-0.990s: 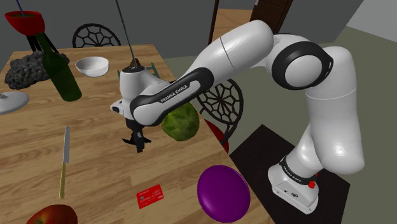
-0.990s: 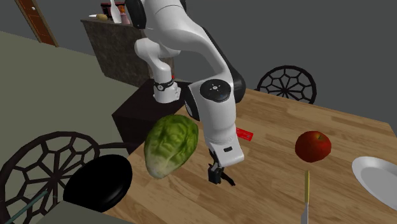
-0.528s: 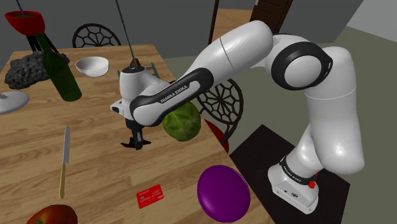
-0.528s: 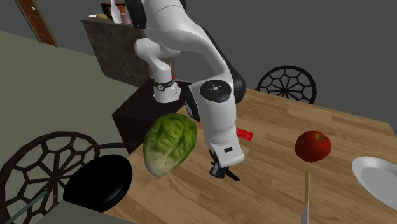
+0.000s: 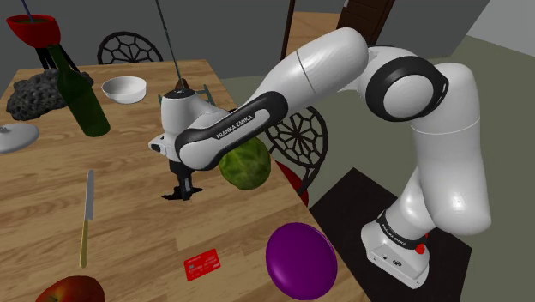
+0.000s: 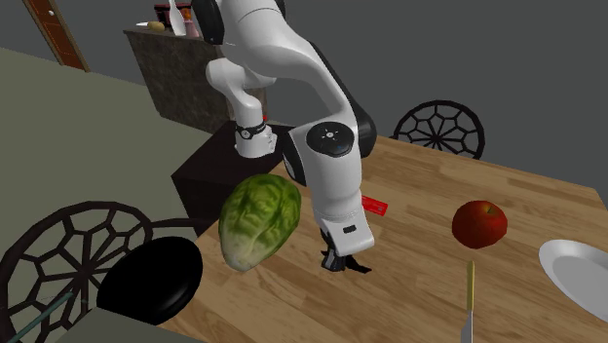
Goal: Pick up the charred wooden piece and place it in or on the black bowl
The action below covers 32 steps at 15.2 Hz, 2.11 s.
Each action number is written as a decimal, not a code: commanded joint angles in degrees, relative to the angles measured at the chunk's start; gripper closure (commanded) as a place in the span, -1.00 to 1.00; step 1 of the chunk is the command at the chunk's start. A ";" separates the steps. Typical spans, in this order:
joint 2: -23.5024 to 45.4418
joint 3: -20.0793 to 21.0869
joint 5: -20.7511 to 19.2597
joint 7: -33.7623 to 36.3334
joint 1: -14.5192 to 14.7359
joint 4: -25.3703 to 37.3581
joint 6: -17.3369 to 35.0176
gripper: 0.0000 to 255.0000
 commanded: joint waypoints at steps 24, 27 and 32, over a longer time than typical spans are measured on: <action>-9.23 1.19 1.47 0.79 -0.90 4.91 -14.01 1.00; -10.01 1.28 1.59 0.93 -0.95 6.10 -15.95 1.00; -11.08 1.41 1.74 1.19 -0.99 8.40 -19.28 1.00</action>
